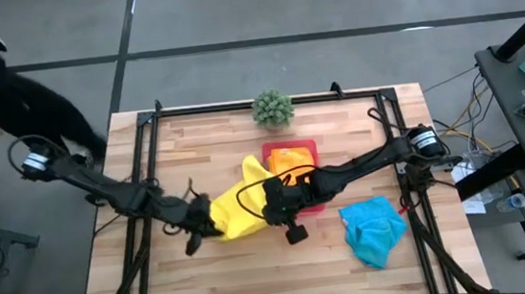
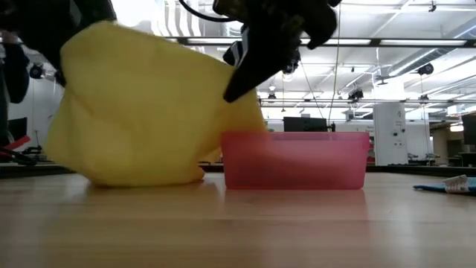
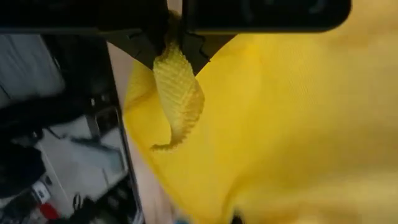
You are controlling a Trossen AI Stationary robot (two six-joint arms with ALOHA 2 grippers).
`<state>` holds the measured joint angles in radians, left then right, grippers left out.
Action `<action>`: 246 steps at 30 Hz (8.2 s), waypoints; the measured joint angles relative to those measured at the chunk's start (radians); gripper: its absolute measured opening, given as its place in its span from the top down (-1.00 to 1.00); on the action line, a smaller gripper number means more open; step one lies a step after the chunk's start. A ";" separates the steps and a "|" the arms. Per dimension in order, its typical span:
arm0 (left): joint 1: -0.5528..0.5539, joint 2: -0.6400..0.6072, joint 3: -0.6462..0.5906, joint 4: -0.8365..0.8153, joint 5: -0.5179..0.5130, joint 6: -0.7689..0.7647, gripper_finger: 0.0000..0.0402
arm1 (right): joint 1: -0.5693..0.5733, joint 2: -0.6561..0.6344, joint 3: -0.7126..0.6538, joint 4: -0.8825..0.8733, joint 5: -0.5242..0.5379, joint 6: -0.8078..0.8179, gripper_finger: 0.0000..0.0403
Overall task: Fold microfiber towels
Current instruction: Fold the yellow towel
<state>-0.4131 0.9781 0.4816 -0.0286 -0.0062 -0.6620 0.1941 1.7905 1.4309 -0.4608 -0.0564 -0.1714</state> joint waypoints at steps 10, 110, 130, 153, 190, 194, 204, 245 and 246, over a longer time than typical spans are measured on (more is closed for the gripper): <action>-0.032 0.230 0.030 0.125 0.155 -0.084 0.46 | 0.028 0.000 -0.044 -0.006 -0.024 0.016 0.96; 0.320 0.580 0.086 -0.242 -0.183 0.235 1.00 | 0.028 -0.003 0.085 -0.283 0.085 -0.022 0.79; 0.316 0.225 0.071 -0.448 -0.381 0.178 1.00 | 0.025 -0.004 0.080 -0.255 0.086 -0.029 0.79; 0.455 0.545 0.078 -0.581 -0.631 0.013 1.00 | 0.023 -0.004 0.068 -0.235 0.086 -0.029 0.79; 0.430 -0.258 0.070 -0.372 -0.772 0.585 1.00 | -0.199 0.413 0.487 0.076 0.275 -0.159 0.79; 0.430 -0.291 0.070 -0.344 -0.831 0.656 1.00 | -0.206 0.504 0.613 0.014 0.212 -0.110 0.77; 0.430 -0.327 0.048 -0.349 -0.867 0.670 1.00 | -0.214 0.674 0.846 -0.085 0.215 -0.109 0.41; 0.430 -0.344 0.019 -0.347 -0.867 0.678 1.00 | -0.251 0.750 0.850 -0.010 0.347 -0.027 0.95; 0.430 -0.343 0.019 -0.347 -0.867 0.678 1.00 | -0.249 0.746 0.851 -0.021 0.370 -0.034 0.95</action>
<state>0.0174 0.6348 0.5007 -0.3756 -0.8730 0.0162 -0.0551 2.5364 2.2814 -0.4823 0.3131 -0.2057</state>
